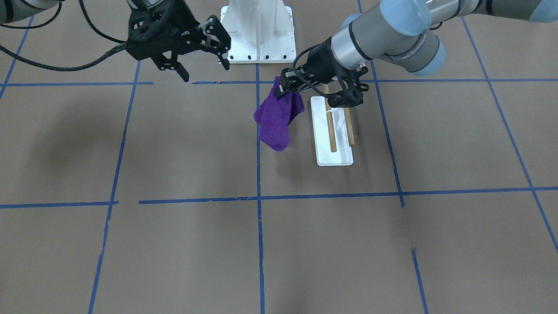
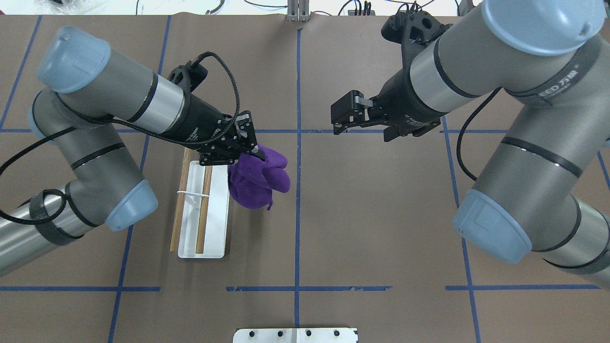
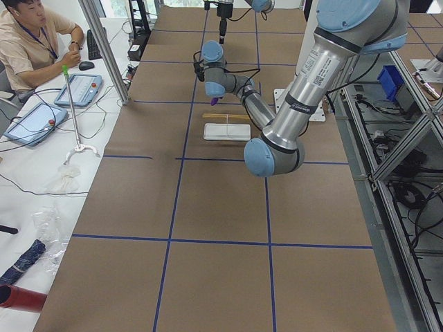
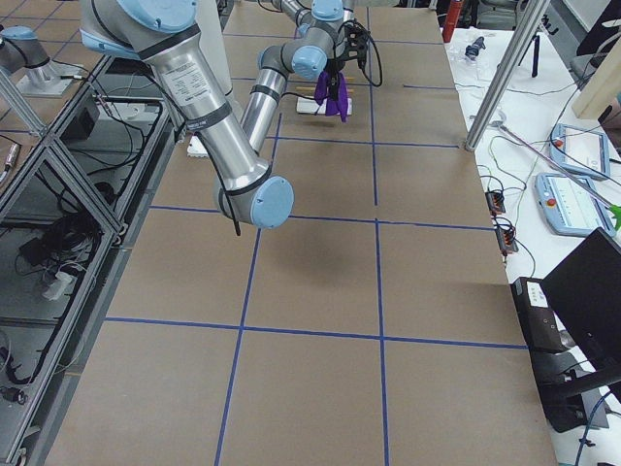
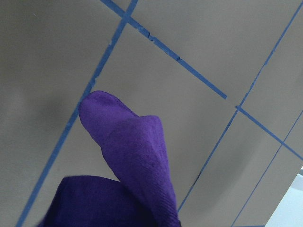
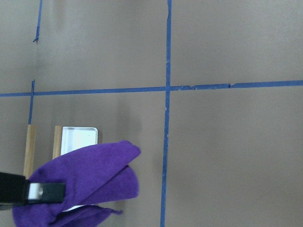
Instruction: Hang towel on rack
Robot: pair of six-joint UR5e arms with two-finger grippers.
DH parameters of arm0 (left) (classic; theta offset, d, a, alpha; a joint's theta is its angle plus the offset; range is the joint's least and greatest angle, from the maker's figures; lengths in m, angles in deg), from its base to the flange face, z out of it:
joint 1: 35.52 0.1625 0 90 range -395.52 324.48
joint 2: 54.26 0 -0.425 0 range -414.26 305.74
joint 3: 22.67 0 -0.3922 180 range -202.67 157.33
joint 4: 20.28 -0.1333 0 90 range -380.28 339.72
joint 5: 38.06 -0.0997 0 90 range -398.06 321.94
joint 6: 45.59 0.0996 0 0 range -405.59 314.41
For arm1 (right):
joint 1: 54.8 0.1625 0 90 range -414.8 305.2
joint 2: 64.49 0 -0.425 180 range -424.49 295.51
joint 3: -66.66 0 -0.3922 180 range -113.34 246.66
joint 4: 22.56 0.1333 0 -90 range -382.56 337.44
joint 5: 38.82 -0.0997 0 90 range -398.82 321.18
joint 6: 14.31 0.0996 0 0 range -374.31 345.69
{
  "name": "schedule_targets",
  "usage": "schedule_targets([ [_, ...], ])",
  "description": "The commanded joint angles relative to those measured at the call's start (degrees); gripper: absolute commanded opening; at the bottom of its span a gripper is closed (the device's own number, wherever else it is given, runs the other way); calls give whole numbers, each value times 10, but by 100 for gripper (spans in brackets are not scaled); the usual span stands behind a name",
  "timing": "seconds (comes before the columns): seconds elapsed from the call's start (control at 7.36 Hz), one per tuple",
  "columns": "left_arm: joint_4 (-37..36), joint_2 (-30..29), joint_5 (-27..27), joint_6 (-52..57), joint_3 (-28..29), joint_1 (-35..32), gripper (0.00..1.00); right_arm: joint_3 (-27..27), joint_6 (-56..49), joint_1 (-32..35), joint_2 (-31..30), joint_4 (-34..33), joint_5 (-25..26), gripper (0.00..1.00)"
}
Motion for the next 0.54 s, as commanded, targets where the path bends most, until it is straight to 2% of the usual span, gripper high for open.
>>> schedule_targets([
  [0.0, -1, 65, 9, 108, -18, -25, 0, 0, -31, 31, -41, 24, -8, 100],
  [0.14, -1, 98, 37, 171, -18, -58, 0, 3, -36, 37, -43, 24, -7, 100],
  [0.41, -2, 134, 50, 246, -7, -83, 0, 7, -37, 40, -49, 25, -5, 100],
])
